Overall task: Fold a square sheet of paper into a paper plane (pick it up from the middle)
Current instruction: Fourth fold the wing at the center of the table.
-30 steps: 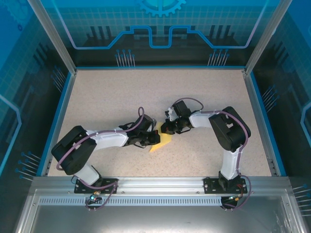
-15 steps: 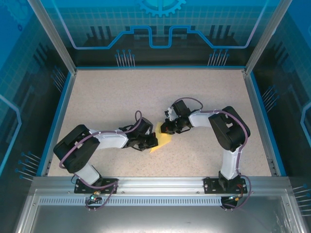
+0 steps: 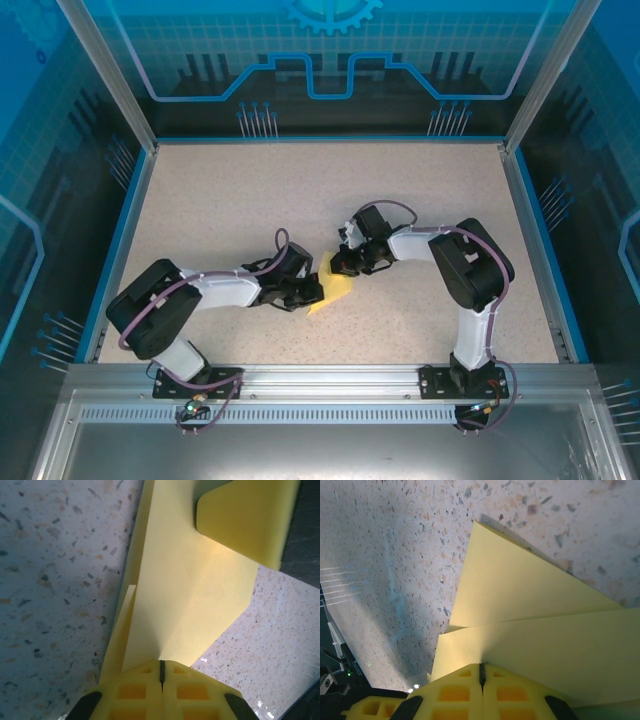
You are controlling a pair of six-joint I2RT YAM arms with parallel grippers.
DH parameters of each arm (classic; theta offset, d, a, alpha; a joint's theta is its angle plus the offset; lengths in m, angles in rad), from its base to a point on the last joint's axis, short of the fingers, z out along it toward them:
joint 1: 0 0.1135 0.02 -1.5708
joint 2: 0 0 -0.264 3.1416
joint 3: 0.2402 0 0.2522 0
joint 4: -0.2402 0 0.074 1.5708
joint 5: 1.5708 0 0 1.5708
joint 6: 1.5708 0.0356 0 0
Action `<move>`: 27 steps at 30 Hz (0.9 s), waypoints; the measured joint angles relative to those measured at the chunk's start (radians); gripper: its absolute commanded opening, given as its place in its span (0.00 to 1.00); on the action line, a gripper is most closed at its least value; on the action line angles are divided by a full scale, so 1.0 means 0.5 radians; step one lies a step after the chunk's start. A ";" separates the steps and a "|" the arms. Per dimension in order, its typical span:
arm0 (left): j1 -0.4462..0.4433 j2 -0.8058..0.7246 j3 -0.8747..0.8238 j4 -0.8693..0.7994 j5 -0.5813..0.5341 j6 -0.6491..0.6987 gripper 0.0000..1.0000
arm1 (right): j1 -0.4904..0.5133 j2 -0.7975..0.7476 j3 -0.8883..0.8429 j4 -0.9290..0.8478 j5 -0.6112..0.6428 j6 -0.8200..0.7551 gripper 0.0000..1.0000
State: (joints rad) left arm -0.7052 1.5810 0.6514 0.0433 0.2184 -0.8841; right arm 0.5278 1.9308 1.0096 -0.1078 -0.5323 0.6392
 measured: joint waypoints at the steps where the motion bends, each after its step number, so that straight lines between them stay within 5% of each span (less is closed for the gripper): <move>1: 0.002 -0.022 0.000 -0.014 0.000 0.004 0.05 | 0.000 0.001 0.001 -0.002 0.000 -0.001 0.02; 27: 0.000 -0.027 0.022 -0.152 0.100 0.095 0.17 | 0.000 0.025 0.050 -0.066 -0.008 -0.008 0.02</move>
State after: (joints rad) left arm -0.7052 1.5673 0.6624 -0.0326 0.2684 -0.8364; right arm 0.5278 1.9434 1.0344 -0.1406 -0.5362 0.6353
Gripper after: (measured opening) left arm 0.136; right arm 0.043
